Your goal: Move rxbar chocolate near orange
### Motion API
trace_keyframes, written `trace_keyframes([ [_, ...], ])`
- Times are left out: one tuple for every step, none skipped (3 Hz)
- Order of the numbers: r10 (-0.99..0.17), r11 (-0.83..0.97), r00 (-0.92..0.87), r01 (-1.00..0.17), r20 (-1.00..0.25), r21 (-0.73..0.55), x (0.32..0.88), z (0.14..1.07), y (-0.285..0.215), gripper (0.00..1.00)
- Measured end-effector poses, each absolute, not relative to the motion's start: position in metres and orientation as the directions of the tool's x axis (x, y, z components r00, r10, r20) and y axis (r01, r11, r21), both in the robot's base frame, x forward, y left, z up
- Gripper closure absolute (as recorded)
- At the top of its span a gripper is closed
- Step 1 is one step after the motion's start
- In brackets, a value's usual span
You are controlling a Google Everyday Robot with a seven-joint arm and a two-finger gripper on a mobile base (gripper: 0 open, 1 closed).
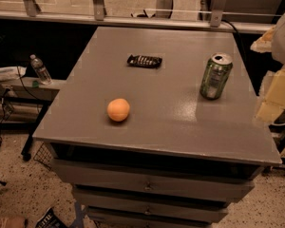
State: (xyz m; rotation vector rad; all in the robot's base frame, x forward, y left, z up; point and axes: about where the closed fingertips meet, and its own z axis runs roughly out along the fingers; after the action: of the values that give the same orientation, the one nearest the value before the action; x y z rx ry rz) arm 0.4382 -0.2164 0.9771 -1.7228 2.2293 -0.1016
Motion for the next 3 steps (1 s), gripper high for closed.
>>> trace_keyframes([
  [-0.953, 0.270, -0.221, -0.930, -0.208, -0.249, 0.438, 0.977, -0.216, 0.00],
  [-0.944, 0.268, -0.203, -0.930, -0.259, -0.251, 0.473, 0.975, -0.204, 0.00],
  [-0.921, 0.246, -0.141, -0.933, -0.363, -0.264, 0.535, 0.974, -0.177, 0.00],
])
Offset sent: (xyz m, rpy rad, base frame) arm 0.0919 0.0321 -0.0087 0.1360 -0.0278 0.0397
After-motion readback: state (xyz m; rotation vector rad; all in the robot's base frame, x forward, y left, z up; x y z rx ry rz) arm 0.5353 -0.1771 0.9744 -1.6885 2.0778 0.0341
